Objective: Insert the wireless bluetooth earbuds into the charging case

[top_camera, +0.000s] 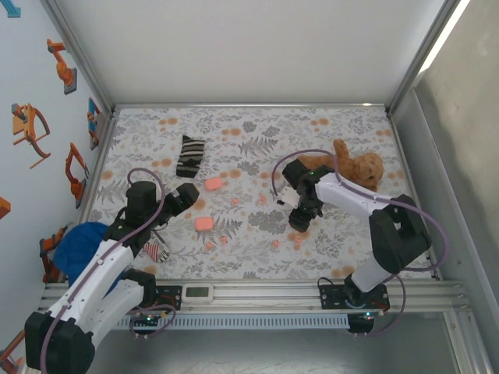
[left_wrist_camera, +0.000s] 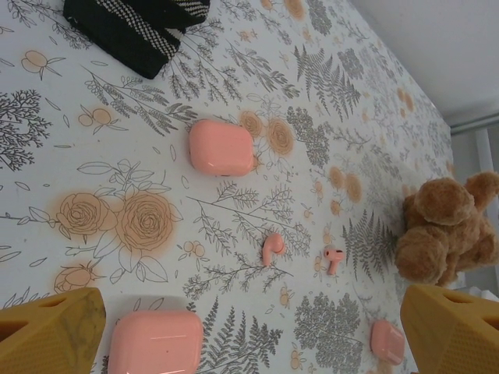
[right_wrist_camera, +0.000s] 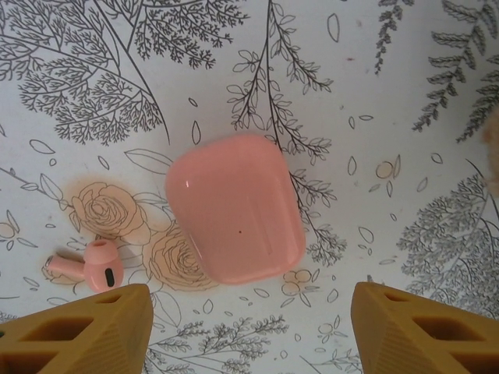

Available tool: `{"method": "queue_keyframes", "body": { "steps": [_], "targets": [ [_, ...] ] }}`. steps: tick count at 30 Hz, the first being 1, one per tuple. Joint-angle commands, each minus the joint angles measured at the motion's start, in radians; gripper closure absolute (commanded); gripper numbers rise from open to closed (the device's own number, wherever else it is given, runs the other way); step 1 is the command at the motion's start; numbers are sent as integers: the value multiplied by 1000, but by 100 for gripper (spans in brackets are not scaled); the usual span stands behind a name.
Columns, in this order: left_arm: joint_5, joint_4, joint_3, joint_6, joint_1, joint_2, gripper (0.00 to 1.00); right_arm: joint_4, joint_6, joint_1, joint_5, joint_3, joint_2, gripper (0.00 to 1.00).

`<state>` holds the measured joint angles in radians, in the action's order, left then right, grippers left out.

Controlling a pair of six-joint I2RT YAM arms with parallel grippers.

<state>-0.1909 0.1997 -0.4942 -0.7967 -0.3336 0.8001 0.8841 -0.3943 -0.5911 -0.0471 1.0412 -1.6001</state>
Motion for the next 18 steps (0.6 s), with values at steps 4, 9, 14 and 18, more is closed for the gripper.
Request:
{"method": "queue_keyframes", "body": {
  "steps": [4, 9, 14, 18],
  "targets": [
    [21, 26, 10, -6, -4, -10, 4, -22, -17, -10, -19, 0, -78, 36],
    [21, 26, 8, -7, -5, -1, 4, -32, -18, -15, -16, -1, -111, 37],
    [24, 24, 5, -6, -5, 5, 4, -45, -18, -18, -8, -8, -119, 38],
    [25, 26, 5, -4, -5, 6, 4, -51, -17, -21, -11, -9, -130, 38]
  ]
}}
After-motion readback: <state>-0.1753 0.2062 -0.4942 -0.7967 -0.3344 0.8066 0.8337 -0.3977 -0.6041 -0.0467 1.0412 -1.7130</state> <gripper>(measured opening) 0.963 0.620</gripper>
